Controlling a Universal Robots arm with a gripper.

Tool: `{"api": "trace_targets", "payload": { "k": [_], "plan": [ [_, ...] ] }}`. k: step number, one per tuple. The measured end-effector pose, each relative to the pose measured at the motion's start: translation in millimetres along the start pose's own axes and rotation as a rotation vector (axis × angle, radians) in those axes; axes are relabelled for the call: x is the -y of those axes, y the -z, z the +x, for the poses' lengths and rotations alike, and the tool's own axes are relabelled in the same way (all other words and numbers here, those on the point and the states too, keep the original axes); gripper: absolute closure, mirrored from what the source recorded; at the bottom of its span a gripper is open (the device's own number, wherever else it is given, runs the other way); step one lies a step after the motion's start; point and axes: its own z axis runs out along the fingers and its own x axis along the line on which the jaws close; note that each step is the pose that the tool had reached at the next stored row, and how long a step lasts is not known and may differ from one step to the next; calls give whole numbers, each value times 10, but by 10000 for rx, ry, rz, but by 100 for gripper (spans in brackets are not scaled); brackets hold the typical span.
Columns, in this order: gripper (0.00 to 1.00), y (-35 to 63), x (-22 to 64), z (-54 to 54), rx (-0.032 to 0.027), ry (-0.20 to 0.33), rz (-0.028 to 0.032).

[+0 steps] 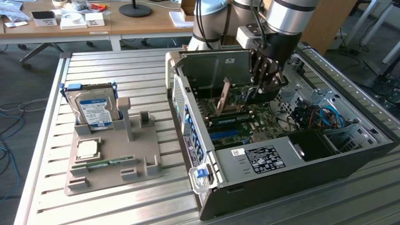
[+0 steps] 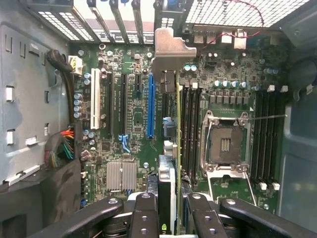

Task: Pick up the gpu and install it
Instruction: 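Insert the gpu into the slot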

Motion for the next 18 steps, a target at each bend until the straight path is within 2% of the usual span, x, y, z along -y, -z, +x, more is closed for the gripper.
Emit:
{"api": "trace_targets", "payload": {
  "k": [12, 18],
  "plan": [
    [73, -104, -75, 66, -2, -8, 21],
    [73, -148, -83, 67, -9, -98, 23]
  ]
}}
